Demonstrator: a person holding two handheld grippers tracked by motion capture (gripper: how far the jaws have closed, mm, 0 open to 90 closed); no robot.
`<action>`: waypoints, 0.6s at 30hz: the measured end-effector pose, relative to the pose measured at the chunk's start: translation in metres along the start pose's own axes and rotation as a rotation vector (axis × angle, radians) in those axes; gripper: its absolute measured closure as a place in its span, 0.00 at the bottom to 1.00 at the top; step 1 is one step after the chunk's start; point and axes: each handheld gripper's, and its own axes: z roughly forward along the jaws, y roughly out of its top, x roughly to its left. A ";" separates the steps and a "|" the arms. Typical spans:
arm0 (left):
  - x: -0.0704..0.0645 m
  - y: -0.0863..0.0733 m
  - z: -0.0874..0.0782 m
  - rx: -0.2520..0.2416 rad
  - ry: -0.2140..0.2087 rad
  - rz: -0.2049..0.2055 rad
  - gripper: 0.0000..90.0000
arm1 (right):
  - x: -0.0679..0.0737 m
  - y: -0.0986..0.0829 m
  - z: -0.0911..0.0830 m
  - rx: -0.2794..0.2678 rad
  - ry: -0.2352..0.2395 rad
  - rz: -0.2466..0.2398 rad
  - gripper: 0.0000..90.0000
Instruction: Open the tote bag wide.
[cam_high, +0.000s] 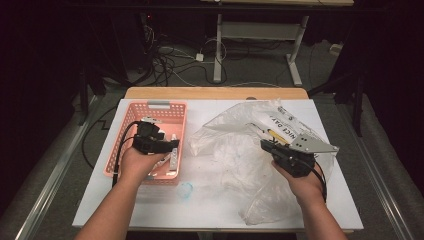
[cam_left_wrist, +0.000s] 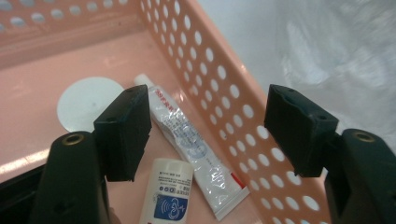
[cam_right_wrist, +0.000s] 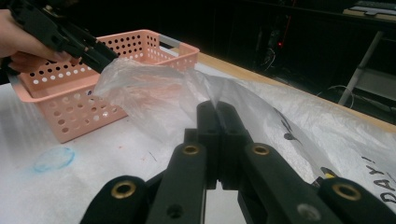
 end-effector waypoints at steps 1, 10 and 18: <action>0.001 0.001 0.003 0.022 0.003 -0.002 0.35 | 0.000 0.000 0.000 -0.001 0.000 -0.001 1.00; 0.009 0.010 0.026 0.158 0.036 -0.063 0.38 | 0.000 0.000 0.000 0.000 0.001 -0.005 1.00; 0.011 0.013 0.044 0.273 0.049 -0.062 0.46 | 0.002 -0.001 0.001 0.005 0.004 -0.014 1.00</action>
